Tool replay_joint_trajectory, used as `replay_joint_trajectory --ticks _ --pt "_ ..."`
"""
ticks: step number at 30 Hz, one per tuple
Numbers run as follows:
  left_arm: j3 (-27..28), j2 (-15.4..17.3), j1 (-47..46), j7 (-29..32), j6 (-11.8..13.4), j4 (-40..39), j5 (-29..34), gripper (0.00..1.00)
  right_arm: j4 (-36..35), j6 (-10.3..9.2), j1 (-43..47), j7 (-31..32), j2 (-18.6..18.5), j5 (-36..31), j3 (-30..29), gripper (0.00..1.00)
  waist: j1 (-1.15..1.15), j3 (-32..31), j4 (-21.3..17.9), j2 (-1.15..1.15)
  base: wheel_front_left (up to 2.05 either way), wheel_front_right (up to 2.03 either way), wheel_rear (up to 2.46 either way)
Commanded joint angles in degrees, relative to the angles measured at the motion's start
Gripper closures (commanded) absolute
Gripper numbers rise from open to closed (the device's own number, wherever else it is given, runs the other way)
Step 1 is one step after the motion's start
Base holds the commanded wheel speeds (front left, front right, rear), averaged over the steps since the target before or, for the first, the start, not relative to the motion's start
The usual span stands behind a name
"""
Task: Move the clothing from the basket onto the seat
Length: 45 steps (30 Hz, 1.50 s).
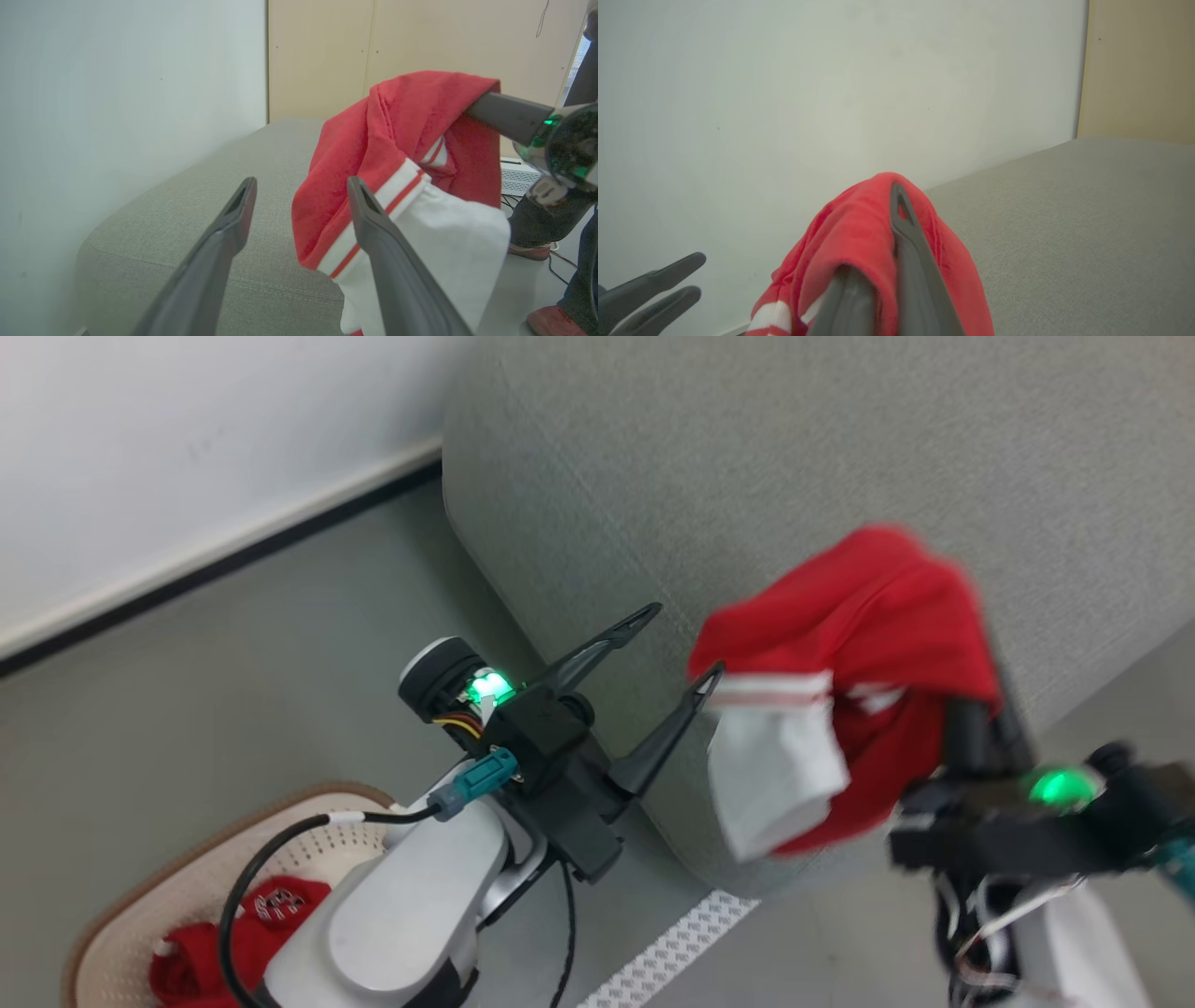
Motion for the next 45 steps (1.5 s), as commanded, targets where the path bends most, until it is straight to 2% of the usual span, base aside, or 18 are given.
replay_joint_trajectory --ticks 1,8,14,22,27,30,35,42,45 --pt "-0.1 0.7 -0.5 0.4 -0.1 0.2 0.0 0.0 -0.2 0.04 -1.5 -0.1 0.0 0.7 -0.7 1.0 0.0 3.4 0.0 -0.01 0.0 0.0 0.0" --pt "-0.9 4.1 -2.8 4.5 -0.1 -2.4 1.8 0.0 1.4 0.04 -14.5 -0.1 -2.6 4.3 -8.7 1.0 0.0 12.5 0.3 -0.01 0.0 0.0 0.0" --pt "-2.6 6.5 -5.4 7.7 -0.4 -5.9 3.1 0.0 5.8 0.04 -26.8 -0.1 -5.7 10.0 -17.9 1.0 0.0 19.6 1.1 -0.01 0.0 0.0 0.0" --pt "-6.3 8.3 -9.8 11.1 -0.6 -8.8 3.6 0.0 11.6 0.04 -38.1 -0.1 -11.5 11.0 -25.2 1.0 0.0 28.2 3.1 -0.01 0.0 0.0 0.0" --pt "-8.2 9.5 -11.4 12.3 -0.7 -9.6 2.9 0.0 15.4 0.04 -42.7 -0.1 -13.9 10.1 -27.6 1.0 0.0 31.6 4.1 -0.01 0.0 0.0 0.0" --pt "-8.5 9.8 -12.0 12.4 -0.7 -9.8 2.6 0.0 17.6 0.04 -43.8 -0.1 -14.1 9.3 -28.1 1.0 0.0 32.5 4.6 -0.01 0.0 0.0 0.0" --pt "-8.9 10.1 -12.9 12.4 -0.7 -9.9 2.4 0.0 25.8 0.04 -45.2 -0.1 -13.6 7.6 -26.7 1.0 0.0 33.4 5.2 -0.01 0.0 0.0 0.0" --pt "-9.3 9.9 -12.6 11.9 -0.3 -9.1 2.0 0.0 36.9 0.04 -45.8 -0.1 -10.6 9.5 -25.4 1.0 0.0 32.8 5.3 -0.01 0.0 0.0 0.0" --pt "-9.1 10.2 -11.9 11.6 0.2 -9.0 1.8 0.0 37.1 0.04 -44.9 -0.1 -9.5 11.5 -25.0 1.0 0.0 32.1 4.9 -0.01 0.0 0.0 0.0"
